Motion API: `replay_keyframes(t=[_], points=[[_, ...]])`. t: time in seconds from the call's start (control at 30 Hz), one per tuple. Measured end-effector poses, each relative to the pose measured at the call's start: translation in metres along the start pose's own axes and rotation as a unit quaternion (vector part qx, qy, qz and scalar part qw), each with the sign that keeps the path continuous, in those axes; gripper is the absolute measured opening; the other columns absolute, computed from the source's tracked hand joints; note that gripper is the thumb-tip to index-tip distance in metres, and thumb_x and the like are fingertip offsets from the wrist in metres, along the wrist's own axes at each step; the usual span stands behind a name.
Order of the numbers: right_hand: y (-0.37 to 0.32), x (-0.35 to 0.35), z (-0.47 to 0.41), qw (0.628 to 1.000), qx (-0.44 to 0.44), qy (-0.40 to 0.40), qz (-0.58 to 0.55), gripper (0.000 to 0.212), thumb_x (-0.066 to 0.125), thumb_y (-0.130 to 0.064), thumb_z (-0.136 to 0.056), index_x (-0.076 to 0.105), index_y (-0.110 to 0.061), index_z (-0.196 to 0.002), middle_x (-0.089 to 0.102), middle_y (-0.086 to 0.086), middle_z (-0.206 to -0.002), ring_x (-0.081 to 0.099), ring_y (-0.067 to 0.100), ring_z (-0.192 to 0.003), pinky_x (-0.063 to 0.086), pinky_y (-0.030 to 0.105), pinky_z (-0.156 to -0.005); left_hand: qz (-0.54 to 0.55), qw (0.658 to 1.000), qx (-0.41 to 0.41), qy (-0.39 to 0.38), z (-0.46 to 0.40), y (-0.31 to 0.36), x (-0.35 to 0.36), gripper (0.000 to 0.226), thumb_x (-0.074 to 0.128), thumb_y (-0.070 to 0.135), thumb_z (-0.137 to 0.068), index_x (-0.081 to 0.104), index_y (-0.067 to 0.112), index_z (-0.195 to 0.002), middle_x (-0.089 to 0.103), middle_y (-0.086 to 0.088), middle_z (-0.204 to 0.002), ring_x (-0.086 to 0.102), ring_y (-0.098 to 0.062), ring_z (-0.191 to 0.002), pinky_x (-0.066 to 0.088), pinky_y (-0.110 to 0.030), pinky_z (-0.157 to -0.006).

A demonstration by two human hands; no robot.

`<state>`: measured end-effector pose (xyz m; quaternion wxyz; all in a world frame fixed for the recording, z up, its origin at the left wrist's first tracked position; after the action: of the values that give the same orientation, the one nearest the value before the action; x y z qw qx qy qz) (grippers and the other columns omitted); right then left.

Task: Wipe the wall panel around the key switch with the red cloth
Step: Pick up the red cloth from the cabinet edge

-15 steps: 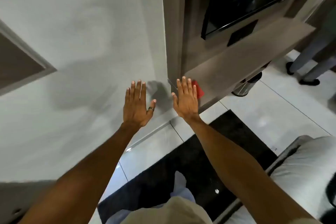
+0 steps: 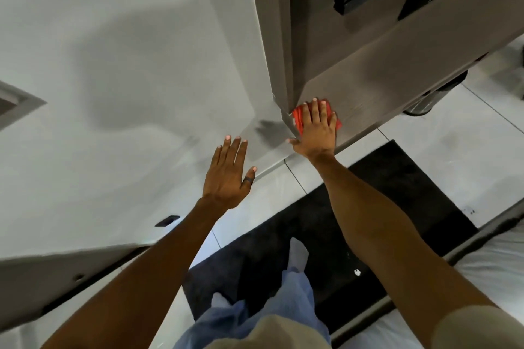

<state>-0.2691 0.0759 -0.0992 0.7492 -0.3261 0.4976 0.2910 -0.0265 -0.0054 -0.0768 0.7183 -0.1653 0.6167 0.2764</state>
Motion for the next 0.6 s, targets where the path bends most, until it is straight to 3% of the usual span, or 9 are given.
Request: replay_keyframes(t=[0.1, 0.23, 0.3, 0.37, 0.43, 0.6], points=[[0.000, 0.003, 0.019, 0.999, 0.017, 0.013, -0.030, 0.101, 0.075, -0.026, -0.097, 0.003, -0.015, -0.167, 0.003, 0.010, -0.177, -0.002, 0.034, -0.165, 0.008, 0.056, -0.136, 0.002, 1.000, -0.002, -0.006, 0.009, -0.001, -0.001, 0.076, 0.017, 0.057, -0.102, 0.003, 0.014, -0.163, 0.002, -0.007, -0.171, -0.012, -0.025, -0.157, -0.003, -0.038, -0.128], [-0.018, 0.008, 0.052, 0.991, 0.051, 0.023, -0.124, 0.086, 0.066, -0.012, -0.101, 0.011, -0.016, -0.167, 0.010, 0.007, -0.177, 0.001, 0.029, -0.166, 0.004, 0.048, -0.137, 0.017, 0.999, 0.008, 0.038, 0.026, -0.017, -0.011, 0.073, 0.021, 0.054, -0.104, 0.009, 0.011, -0.162, 0.008, -0.009, -0.170, -0.007, -0.026, -0.157, 0.001, -0.039, -0.128], [-0.042, 0.008, 0.069, 0.972, 0.077, 0.044, -0.218, 0.078, 0.063, -0.004, -0.101, 0.020, -0.012, -0.165, 0.022, 0.009, -0.174, 0.013, 0.030, -0.164, 0.012, 0.047, -0.137, 0.009, 0.997, 0.022, 0.070, 0.042, -0.036, -0.019, 0.070, 0.024, 0.052, -0.106, 0.012, 0.010, -0.162, 0.011, -0.011, -0.170, -0.004, -0.027, -0.157, 0.006, -0.043, -0.129], [-0.073, 0.005, 0.088, 0.917, 0.118, 0.055, -0.376, 0.071, 0.059, 0.009, -0.099, 0.032, -0.010, -0.162, 0.042, 0.014, -0.164, 0.038, 0.033, -0.155, 0.032, 0.047, -0.131, 0.011, 0.995, 0.031, 0.098, 0.056, -0.055, -0.033, 0.071, 0.030, 0.049, -0.105, 0.015, 0.009, -0.161, 0.013, -0.012, -0.169, -0.001, -0.029, -0.157, 0.012, -0.047, -0.129], [-0.123, 0.003, 0.108, 0.839, 0.136, 0.067, -0.523, 0.068, 0.052, 0.016, -0.097, 0.041, -0.010, -0.159, 0.055, 0.013, -0.154, 0.053, 0.031, -0.144, 0.041, 0.042, -0.126, 0.009, 0.989, 0.039, 0.140, 0.078, -0.080, -0.054, 0.070, 0.031, 0.047, -0.105, 0.019, 0.007, -0.161, 0.015, -0.012, -0.169, 0.002, -0.030, -0.157, 0.014, -0.049, -0.128], [-0.290, -0.039, 0.141, 0.730, 0.020, 0.146, -0.668, 0.068, 0.053, 0.018, -0.097, 0.045, -0.013, -0.157, 0.054, 0.001, -0.155, 0.052, 0.016, -0.144, 0.042, 0.028, -0.123, -0.026, 0.949, 0.014, 0.313, 0.145, -0.167, -0.137, 0.069, 0.041, 0.041, -0.105, 0.022, 0.006, -0.160, 0.013, -0.013, -0.169, 0.002, -0.030, -0.158, 0.011, -0.049, -0.129]])
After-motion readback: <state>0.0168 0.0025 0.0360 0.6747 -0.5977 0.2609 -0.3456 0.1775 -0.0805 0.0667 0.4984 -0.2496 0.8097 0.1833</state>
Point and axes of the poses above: each hand's wrist, its own z-axis away from the middle knuckle, its own x-axis out of the palm, y = z × x, the point moved 2 cm from there along -z, towards the middle knuckle
